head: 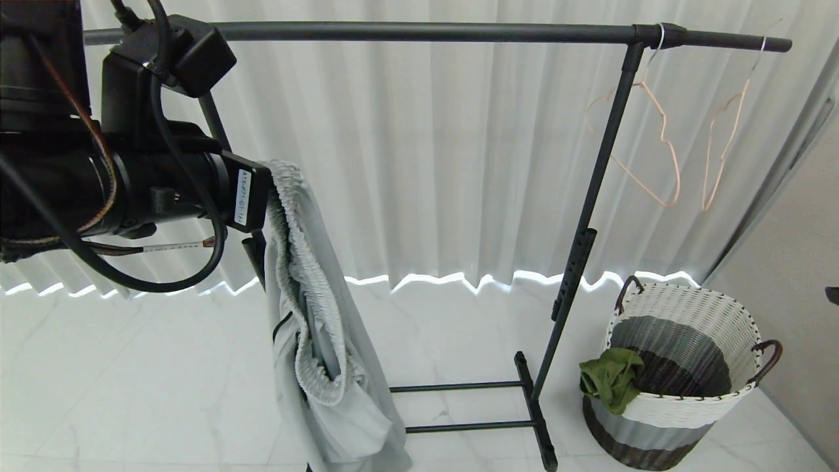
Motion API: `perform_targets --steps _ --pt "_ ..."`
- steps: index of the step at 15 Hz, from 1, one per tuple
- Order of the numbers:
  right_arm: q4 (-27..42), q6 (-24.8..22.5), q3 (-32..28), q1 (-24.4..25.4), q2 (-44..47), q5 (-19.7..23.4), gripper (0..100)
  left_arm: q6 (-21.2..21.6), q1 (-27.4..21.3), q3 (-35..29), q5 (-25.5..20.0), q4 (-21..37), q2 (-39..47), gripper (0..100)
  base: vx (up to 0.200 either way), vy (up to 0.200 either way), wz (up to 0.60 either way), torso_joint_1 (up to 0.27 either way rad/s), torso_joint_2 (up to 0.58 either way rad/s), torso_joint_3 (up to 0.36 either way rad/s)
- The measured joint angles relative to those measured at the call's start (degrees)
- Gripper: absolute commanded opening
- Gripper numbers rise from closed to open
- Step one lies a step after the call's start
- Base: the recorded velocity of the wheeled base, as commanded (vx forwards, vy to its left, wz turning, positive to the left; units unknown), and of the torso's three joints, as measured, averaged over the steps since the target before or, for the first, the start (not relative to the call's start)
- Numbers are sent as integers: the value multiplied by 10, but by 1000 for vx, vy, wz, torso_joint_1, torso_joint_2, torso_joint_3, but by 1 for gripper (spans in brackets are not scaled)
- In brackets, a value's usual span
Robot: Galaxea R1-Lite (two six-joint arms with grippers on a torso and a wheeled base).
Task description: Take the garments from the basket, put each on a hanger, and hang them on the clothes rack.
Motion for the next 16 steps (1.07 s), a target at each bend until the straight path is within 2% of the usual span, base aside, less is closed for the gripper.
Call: perform_targets --steps 5,10,12,16 --pt "-26 37 -3 -2 4 1 100 0 0 0 0 -2 -1 0 0 0 0 218 -496 -277" --pt "-52 46 4 -2 11 15 100 2 -1 2 0 -2 -1 0 0 0 0 206 -461 -254" --pt "-51 45 6 -6 14 14 100 3 -1 7 0 -2 -2 0 200 0 0 61 -122 -71" --pt "-51 43 10 -7 15 13 100 2 -3 24 0 -2 -11 0 200 -200 0 13 -23 -13"
